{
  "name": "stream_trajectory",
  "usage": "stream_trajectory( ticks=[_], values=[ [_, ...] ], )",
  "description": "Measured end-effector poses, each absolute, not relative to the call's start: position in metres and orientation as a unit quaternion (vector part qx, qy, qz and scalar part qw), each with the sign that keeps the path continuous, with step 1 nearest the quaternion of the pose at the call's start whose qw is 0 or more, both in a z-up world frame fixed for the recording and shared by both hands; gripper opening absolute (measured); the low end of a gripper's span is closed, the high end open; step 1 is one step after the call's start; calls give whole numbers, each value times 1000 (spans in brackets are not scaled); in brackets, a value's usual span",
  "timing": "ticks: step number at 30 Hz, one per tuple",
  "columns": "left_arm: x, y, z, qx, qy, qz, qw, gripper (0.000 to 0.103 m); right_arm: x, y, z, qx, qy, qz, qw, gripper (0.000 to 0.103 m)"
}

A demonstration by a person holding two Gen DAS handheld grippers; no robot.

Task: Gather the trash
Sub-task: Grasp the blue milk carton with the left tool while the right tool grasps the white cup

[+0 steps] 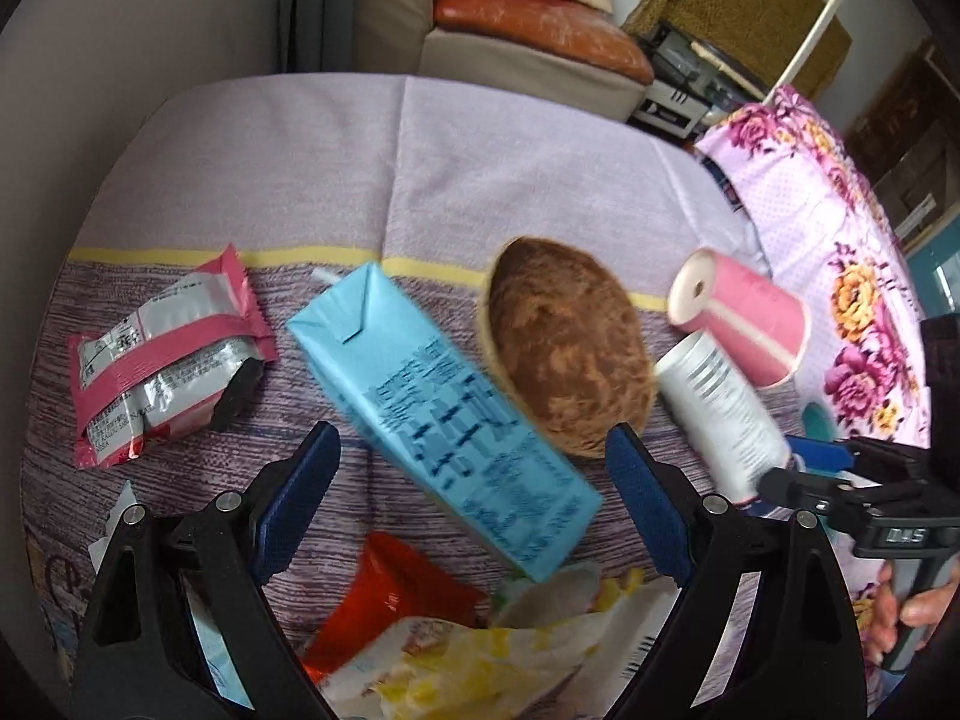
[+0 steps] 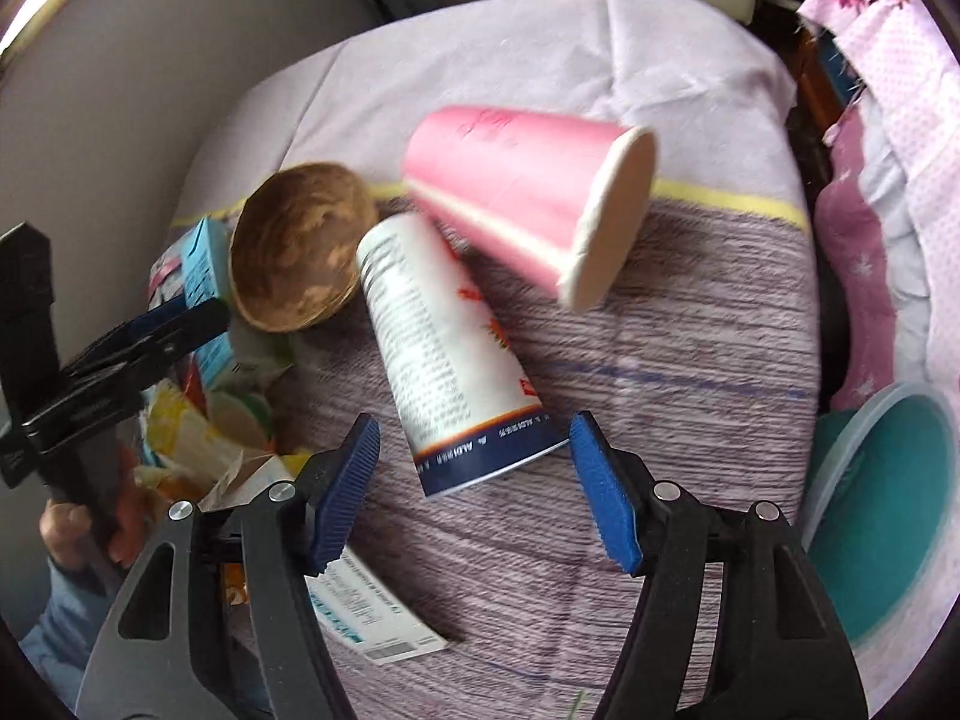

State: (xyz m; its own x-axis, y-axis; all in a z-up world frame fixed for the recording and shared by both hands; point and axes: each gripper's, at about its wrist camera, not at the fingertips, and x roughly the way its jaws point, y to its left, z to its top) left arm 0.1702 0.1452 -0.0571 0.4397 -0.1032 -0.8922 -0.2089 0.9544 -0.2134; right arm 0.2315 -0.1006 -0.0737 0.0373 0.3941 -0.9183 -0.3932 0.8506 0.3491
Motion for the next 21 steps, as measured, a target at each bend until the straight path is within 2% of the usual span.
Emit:
stream_trajectory(
  ticks=[5,9,13,14,15,21],
  values=[
    [160,161,-62,-158,527,22,835,91,232,-79,-75,-20,641,286,712,64],
    [153,173,-62,-163,527,26,834,92,240,-60,-78,-32,638,291,712,70],
    [149,182,-61,-171,524,32,834,92,247,-43,-85,-37,636,293,713,70],
    [148,183,-60,-174,524,33,833,92,246,-39,-88,-43,634,293,714,63],
    [148,184,-60,-176,524,35,833,92,244,-38,-89,-45,635,294,713,50],
    [152,184,-55,-186,513,47,837,91,232,-51,-85,-20,627,300,718,49]
  ],
)
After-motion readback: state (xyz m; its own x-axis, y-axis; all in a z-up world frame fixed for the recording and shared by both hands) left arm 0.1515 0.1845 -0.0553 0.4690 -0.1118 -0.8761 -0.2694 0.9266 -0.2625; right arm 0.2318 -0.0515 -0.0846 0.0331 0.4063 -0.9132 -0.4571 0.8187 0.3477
